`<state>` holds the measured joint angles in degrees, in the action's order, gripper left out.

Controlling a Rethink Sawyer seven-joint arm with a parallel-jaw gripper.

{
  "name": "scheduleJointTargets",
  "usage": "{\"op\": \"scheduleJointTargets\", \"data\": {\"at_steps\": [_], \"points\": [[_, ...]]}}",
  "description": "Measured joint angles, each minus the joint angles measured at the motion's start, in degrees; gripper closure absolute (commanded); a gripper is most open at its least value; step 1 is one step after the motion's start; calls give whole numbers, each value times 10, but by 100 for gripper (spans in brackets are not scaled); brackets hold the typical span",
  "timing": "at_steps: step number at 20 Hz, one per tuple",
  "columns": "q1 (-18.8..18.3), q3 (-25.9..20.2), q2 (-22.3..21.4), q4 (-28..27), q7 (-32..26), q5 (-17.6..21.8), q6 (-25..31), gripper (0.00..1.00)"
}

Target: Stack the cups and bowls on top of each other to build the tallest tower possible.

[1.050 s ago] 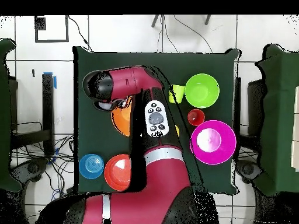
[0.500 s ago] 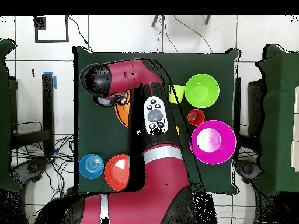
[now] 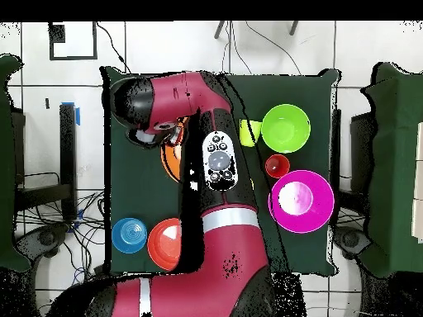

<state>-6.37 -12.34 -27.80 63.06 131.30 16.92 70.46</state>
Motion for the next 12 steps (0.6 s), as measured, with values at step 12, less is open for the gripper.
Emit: {"op": "scheduleJointTargets", "data": {"at_steps": [12], "points": [[2,-1,-5,-25,0,4,11,100]]}}
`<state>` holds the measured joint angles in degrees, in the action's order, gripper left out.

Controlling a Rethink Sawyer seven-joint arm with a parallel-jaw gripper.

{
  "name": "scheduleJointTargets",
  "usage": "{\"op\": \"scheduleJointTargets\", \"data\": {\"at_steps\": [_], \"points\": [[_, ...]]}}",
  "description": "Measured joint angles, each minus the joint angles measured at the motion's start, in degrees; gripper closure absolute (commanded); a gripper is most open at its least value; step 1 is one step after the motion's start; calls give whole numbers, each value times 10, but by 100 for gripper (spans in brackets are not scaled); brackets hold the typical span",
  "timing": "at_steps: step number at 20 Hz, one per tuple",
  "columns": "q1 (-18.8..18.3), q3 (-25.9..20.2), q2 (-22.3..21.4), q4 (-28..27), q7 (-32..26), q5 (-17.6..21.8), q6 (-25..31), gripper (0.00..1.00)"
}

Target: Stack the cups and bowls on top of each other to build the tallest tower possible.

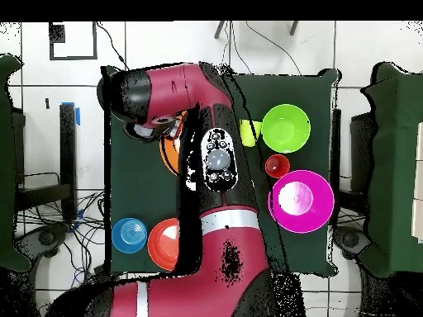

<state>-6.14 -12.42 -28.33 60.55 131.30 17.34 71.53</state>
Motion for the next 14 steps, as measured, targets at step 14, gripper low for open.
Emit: {"op": "scheduleJointTargets", "data": {"at_steps": [14], "points": [[4,-25,31,-56,0,1,14,100]]}}
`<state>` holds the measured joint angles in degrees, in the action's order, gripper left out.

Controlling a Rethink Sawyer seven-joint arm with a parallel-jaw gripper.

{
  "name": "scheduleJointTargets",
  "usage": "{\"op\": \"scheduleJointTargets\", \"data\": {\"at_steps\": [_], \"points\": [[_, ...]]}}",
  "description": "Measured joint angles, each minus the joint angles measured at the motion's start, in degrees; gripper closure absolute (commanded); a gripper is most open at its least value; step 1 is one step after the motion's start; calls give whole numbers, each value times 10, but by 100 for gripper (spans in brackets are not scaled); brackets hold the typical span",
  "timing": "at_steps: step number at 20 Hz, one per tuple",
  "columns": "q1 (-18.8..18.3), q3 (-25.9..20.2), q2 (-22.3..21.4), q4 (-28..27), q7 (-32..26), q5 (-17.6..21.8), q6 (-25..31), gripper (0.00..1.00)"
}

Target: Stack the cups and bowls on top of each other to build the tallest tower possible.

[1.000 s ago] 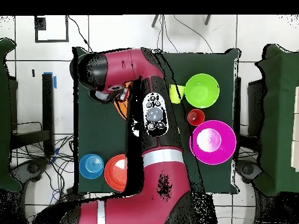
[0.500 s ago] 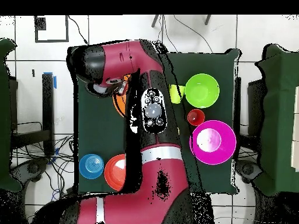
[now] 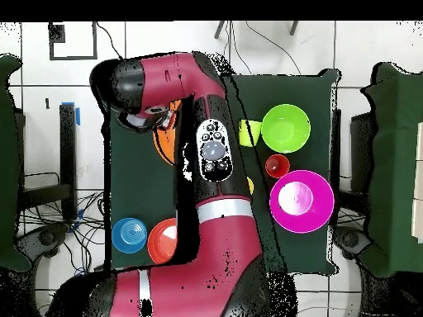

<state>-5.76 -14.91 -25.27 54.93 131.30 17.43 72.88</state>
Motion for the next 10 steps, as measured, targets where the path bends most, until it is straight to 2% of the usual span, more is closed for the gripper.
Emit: {"op": "scheduleJointTargets", "data": {"at_steps": [10], "points": [[1,-10,19,-2,0,0,0,100]]}}
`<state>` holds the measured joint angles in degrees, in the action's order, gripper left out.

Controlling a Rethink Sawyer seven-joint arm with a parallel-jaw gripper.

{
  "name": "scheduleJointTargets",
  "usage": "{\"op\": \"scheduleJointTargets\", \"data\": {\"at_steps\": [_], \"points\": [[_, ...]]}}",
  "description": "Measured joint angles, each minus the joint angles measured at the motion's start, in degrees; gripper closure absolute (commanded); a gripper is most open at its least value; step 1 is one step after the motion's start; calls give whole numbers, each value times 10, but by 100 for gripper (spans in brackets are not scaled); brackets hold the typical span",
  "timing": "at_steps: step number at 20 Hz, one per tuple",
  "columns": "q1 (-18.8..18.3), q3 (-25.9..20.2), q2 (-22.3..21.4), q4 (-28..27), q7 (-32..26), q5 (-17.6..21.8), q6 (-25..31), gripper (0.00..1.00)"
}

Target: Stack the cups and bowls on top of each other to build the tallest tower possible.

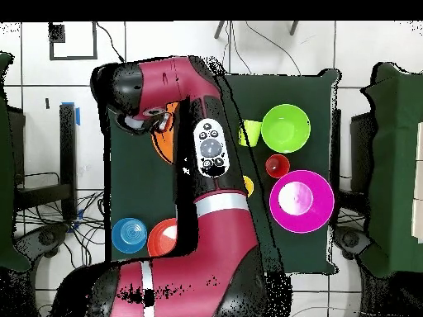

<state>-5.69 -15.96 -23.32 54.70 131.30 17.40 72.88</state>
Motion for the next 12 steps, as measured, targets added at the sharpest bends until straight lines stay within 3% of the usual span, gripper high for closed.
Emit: {"op": "scheduleJointTargets", "data": {"at_steps": [12], "points": [[0,0,4,0,0,0,0,100]]}}
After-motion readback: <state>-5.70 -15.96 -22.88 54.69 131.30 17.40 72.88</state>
